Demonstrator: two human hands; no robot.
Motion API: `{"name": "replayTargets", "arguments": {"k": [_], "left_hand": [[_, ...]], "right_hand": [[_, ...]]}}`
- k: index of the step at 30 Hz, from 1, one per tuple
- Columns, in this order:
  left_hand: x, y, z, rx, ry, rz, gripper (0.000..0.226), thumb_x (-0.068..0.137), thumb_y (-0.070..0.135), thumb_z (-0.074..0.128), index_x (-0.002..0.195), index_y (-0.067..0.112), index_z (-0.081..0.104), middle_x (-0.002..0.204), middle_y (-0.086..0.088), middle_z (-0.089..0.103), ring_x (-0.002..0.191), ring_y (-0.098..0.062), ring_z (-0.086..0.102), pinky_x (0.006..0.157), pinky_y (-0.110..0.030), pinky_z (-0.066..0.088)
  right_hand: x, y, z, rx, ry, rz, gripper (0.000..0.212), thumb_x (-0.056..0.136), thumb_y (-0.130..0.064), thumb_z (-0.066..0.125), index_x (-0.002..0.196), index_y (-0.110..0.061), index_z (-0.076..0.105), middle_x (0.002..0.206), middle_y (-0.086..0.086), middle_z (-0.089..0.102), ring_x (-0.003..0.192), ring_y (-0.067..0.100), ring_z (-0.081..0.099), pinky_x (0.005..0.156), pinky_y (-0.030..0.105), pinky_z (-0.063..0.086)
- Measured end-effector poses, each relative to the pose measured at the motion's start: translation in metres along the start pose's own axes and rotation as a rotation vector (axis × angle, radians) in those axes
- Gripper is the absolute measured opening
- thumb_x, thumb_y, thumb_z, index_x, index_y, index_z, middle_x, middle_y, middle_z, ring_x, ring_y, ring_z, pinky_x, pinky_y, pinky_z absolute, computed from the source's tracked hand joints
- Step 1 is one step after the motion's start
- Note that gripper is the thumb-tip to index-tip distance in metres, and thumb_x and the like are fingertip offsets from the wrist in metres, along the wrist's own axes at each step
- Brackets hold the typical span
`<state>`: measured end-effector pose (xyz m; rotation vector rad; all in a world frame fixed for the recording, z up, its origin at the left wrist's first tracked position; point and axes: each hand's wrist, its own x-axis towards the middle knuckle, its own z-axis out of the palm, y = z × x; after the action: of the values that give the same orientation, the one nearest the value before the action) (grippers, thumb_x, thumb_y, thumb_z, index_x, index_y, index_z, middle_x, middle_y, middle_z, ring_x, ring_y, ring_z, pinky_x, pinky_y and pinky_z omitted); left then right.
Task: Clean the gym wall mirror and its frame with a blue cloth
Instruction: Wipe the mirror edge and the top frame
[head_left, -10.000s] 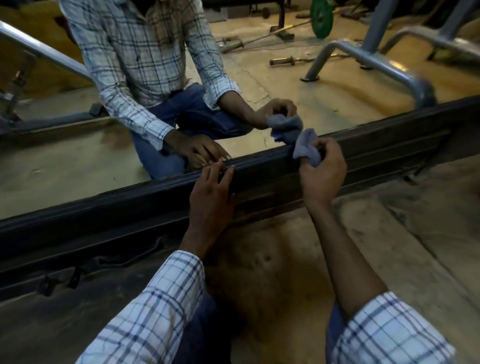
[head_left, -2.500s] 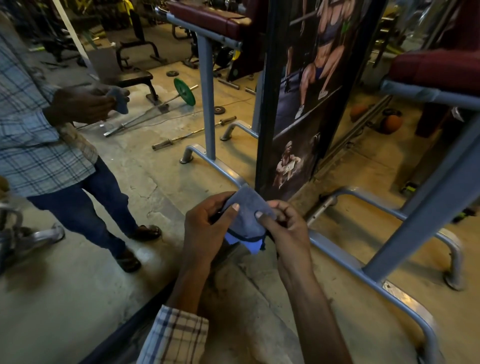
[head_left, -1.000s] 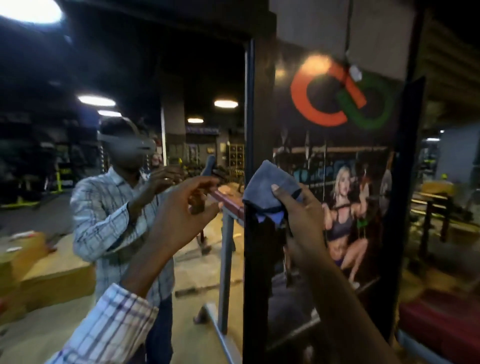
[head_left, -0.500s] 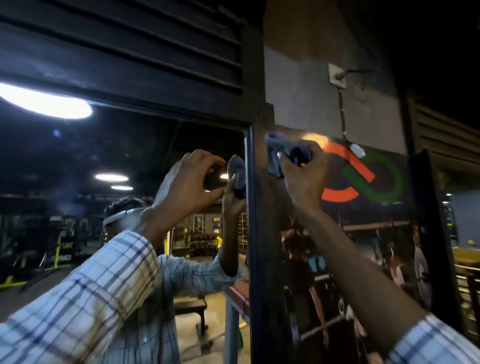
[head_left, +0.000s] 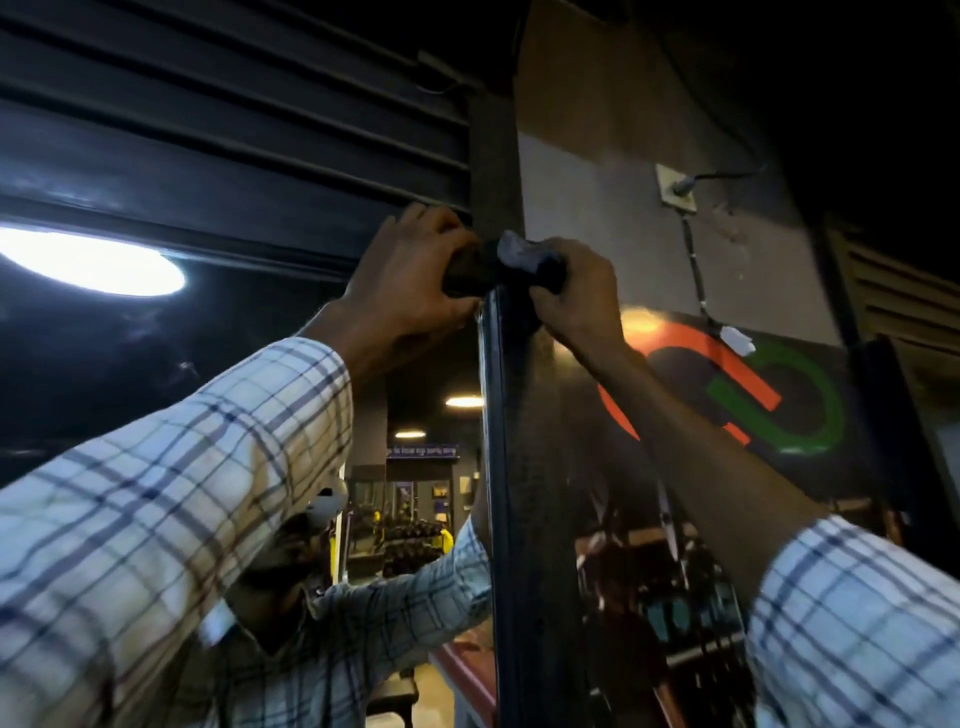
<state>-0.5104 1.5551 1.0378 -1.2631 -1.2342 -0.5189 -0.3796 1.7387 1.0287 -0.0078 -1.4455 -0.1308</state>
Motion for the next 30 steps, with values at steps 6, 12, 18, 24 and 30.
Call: {"name": "replayTargets", "arguments": {"k": [6,12,18,24,30], "left_hand": [[0.006,-0.001,0.007,0.1,-0.056,0.007,0.089,0.079,0.06,0.078,0.152,0.021,0.047,0.153,-0.009,0.039,0.14,-0.031,0.029,0.111,-0.043,0.026],[-0.003,-0.005,-0.002,0.101,-0.163,0.035,0.098,0.08,0.057,0.08,0.159,0.024,0.035,0.163,-0.007,0.028,0.148,-0.03,0.021,0.118,-0.045,0.021],[-0.026,-0.004,-0.008,0.096,-0.196,0.043,0.102,0.078,0.061,0.079,0.16,0.018,0.034,0.168,-0.007,0.025,0.154,-0.028,0.019,0.123,-0.047,0.019],[-0.054,0.005,-0.013,0.103,-0.201,0.014,0.101,0.077,0.065,0.076,0.16,0.021,0.035,0.169,-0.004,0.024,0.156,-0.025,0.018,0.122,-0.046,0.018],[-0.084,0.029,-0.012,0.068,-0.246,-0.035,0.101,0.078,0.063,0.077,0.16,0.024,0.033,0.169,-0.002,0.023,0.156,-0.024,0.018,0.123,-0.044,0.017]], "right_hand": [[-0.005,-0.001,0.005,0.004,-0.084,-0.208,0.043,0.07,-0.011,0.07,0.113,-0.006,0.071,0.105,0.013,0.071,0.095,0.021,0.064,0.085,0.022,0.045],[-0.006,-0.002,-0.004,0.057,-0.147,-0.221,0.043,0.069,-0.017,0.066,0.109,-0.004,0.073,0.104,0.014,0.071,0.094,0.022,0.066,0.08,0.023,0.046],[-0.032,0.004,-0.01,0.094,-0.095,-0.131,0.043,0.07,-0.021,0.062,0.107,0.0,0.073,0.099,0.017,0.068,0.09,0.03,0.065,0.078,0.046,0.054],[-0.062,0.004,-0.016,0.175,-0.148,-0.096,0.038,0.067,-0.017,0.065,0.1,-0.001,0.074,0.098,0.014,0.071,0.091,0.027,0.067,0.08,0.045,0.054],[-0.106,-0.008,-0.02,0.219,-0.327,-0.198,0.035,0.07,-0.011,0.067,0.103,-0.007,0.076,0.098,0.009,0.071,0.091,0.021,0.067,0.077,0.024,0.049]]}}
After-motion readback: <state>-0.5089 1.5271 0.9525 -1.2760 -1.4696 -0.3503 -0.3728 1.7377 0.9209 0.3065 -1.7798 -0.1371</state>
